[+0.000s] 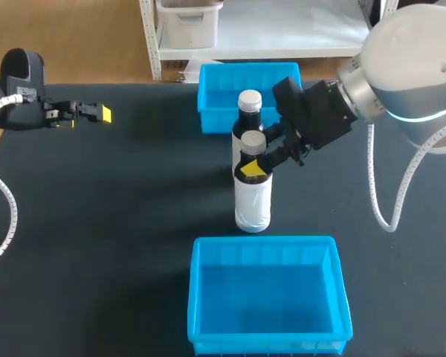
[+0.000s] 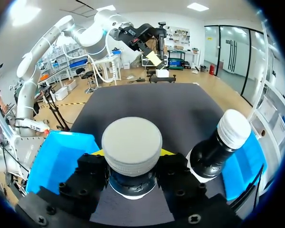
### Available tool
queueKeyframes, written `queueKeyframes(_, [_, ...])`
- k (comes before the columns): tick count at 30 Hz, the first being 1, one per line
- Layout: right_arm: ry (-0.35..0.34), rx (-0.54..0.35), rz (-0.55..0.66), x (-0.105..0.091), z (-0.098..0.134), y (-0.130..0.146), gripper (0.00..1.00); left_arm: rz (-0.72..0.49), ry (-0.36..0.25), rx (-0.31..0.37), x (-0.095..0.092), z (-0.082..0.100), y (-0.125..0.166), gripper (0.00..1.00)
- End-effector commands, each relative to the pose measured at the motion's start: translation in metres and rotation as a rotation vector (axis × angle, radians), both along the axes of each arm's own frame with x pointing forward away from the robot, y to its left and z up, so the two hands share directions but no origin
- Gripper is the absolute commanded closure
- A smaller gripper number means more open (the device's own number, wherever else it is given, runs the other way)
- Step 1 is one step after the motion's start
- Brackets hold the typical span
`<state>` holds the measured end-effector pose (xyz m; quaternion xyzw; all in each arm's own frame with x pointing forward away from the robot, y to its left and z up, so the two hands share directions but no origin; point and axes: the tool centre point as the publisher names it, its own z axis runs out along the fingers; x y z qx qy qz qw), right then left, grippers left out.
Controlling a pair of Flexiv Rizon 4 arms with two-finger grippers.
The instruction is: Pick up the bottle, and place it in the far bin if it is heavy, or in the near bin if it is light.
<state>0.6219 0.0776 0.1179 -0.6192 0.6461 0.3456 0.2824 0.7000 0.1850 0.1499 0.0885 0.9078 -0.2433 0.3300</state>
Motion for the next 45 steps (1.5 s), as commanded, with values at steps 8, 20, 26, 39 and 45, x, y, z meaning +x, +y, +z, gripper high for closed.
queueKeyframes(8, [-0.045, -0.025, -0.083, -0.001, 0.020, -0.043, 1.00, 0.000, 0.000, 0.000, 0.000, 0.000, 0.000, 0.00])
queueKeyframes(20, [-0.075, -0.067, -0.239, 0.013, 0.050, -0.117, 1.00, 0.000, 0.000, 0.000, 0.000, 0.000, 0.000, 0.00])
queueKeyframes(26, [-0.094, -0.028, -0.243, 0.012, 0.074, -0.133, 1.00, 0.000, 0.000, 0.000, 0.000, 0.000, 0.000, 0.00])
queueKeyframes(39, [-0.066, 0.041, -0.022, -0.023, 0.109, -0.105, 1.00, 0.000, 0.000, 0.000, 0.000, 0.000, 0.000, 0.00])
queueKeyframes(45, [-0.059, 0.051, 0.146, -0.056, 0.119, -0.073, 1.00, 0.000, 0.000, 0.000, 0.000, 0.000, 0.000, 0.00])
